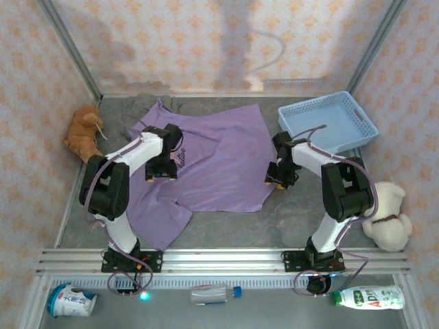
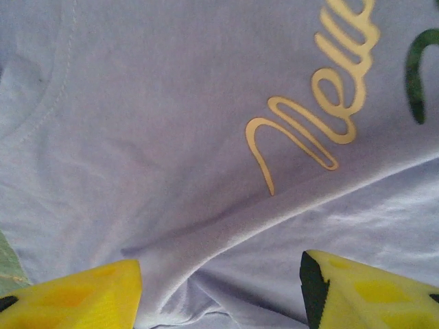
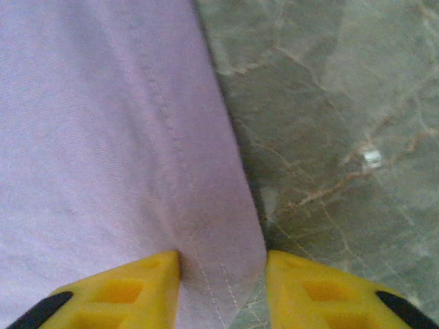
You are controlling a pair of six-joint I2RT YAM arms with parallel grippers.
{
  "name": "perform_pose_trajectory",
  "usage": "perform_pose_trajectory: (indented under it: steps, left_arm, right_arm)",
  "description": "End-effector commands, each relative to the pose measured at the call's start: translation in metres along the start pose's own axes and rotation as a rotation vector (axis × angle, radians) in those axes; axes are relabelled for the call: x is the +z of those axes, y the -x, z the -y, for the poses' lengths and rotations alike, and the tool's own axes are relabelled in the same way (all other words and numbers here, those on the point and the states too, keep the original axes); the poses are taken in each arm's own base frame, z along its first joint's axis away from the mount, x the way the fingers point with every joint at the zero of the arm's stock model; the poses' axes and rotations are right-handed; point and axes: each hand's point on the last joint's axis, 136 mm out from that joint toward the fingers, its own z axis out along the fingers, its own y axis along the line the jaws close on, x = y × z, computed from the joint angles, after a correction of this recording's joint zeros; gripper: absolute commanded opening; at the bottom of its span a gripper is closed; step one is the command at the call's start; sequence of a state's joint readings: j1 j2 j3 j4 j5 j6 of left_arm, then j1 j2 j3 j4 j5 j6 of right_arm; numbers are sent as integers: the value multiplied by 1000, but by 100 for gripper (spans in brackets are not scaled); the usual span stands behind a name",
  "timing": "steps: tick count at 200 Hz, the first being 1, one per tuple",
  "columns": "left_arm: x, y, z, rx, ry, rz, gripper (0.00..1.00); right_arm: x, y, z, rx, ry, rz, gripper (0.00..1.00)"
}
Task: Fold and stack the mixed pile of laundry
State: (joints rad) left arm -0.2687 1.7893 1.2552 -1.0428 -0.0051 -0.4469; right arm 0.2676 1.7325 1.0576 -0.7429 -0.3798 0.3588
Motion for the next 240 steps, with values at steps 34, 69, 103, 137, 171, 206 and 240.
perform_pose_trajectory:
  steps: [34, 69, 103, 137, 171, 206, 240]
  left_arm:
    - [39, -3, -5, 4, 109, -51, 63]
    - [38, 0, 0, 53, 150, -42, 63]
    - [28, 4, 6, 70, 146, -24, 63]
    - [8, 13, 8, 46, 115, 22, 63]
    - [-19, 21, 14, 15, 56, 87, 63]
    - [-32, 26, 15, 2, 32, 115, 63]
    - [-31, 23, 12, 4, 40, 108, 63]
  right_arm:
    - [-49, 14, -12, 30, -10, 64, 0]
    - [-72, 51, -44, 9, 35, 114, 10]
    - [-65, 109, -88, 8, 99, 170, 29]
    - [-67, 92, -60, -45, -2, 168, 35]
    - [-63, 46, -17, -74, -64, 143, 30]
    - [-34, 30, -7, -60, -63, 88, 26]
    - [-12, 48, -27, -23, 25, 108, 29]
